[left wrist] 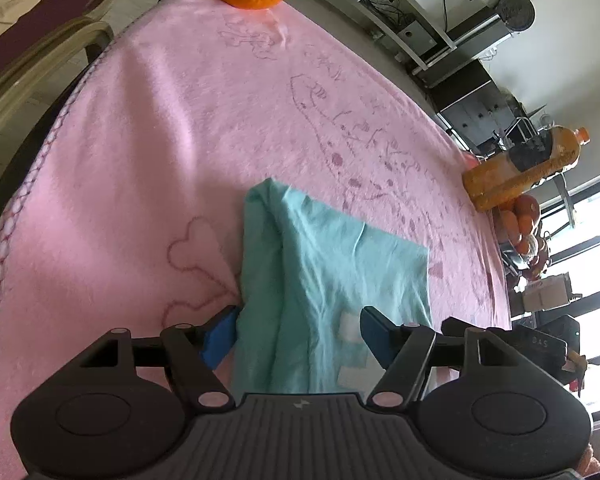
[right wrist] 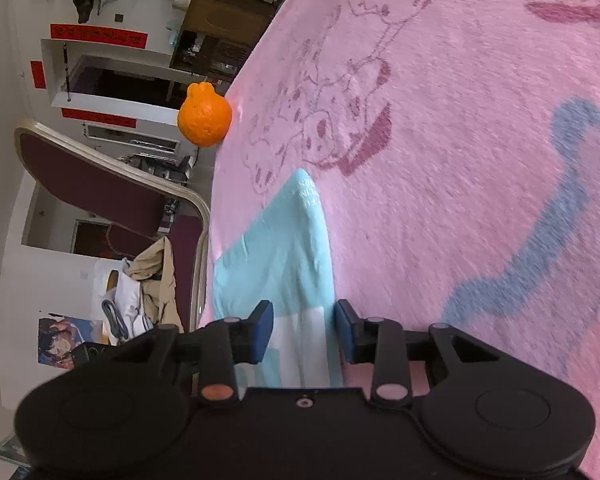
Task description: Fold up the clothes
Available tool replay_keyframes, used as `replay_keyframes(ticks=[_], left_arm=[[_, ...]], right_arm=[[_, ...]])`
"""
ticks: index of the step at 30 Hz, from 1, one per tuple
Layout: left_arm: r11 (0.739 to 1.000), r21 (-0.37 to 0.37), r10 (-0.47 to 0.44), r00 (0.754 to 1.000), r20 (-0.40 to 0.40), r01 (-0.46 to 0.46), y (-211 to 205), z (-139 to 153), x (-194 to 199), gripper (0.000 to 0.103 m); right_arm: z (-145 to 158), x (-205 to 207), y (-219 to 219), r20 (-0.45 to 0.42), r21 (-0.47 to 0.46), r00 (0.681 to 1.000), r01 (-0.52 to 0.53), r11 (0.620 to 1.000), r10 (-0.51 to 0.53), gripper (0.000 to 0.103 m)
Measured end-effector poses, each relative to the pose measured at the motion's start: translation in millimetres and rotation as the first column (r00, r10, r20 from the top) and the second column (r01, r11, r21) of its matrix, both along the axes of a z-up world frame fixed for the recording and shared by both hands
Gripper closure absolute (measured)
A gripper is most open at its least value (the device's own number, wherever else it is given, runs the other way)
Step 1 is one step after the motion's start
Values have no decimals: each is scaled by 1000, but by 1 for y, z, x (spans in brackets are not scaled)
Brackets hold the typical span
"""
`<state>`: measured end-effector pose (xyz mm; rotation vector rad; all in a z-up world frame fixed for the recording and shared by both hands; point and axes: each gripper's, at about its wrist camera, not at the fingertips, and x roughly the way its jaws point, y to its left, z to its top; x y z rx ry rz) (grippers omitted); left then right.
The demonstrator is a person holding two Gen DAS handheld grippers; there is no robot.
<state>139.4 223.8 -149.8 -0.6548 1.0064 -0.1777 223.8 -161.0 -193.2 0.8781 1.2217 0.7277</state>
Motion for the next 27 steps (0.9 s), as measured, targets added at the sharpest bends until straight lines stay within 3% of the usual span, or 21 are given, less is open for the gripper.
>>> replay_keyframes(ticks=[3,7,14,16,17,18,19,20,22,26,27], left_arm=[[1000,26,8,1000,2,-8,-5,1,3,46],[991,133,10,1000,-2,-10,-16,7,3,62],[929,370,-4,1000,-11,8,-58,15,7,54],[911,412,-3,1000,3,2,-65,15,5,55],[902,432,-3,1000,9,-2,-68,15,4,61],[894,448,-4,1000,19,-5,-72,16,3,66],[886,463,-5,1000,28,-9,-75,16,1,77],[879,478,-6,999,37,-13,-78,17,0,86],[859,511,-3,998,58,-27,-85,20,-4,93],[834,545,8,990,143,-85,-99,45,-30,96],[824,556,6,983,185,-110,-107,56,-43,96]], right_arm=[[-1,6,7,6,7,1000,6,1000,-6,71],[0,14,19,26,-8,1000,14,1000,-13,72],[1,16,32,66,-23,997,30,999,-28,72],[3,14,34,81,-35,996,32,999,-29,74],[3,13,34,85,-42,996,35,999,-32,79],[3,13,34,87,-65,996,40,997,-35,83],[4,13,35,88,-89,995,46,995,-38,96],[4,12,36,93,-117,995,50,992,-39,99],[11,9,41,121,-162,992,54,985,-35,99],[44,-10,68,286,-367,956,52,929,59,98],[55,-18,71,326,-382,942,57,922,77,98]])
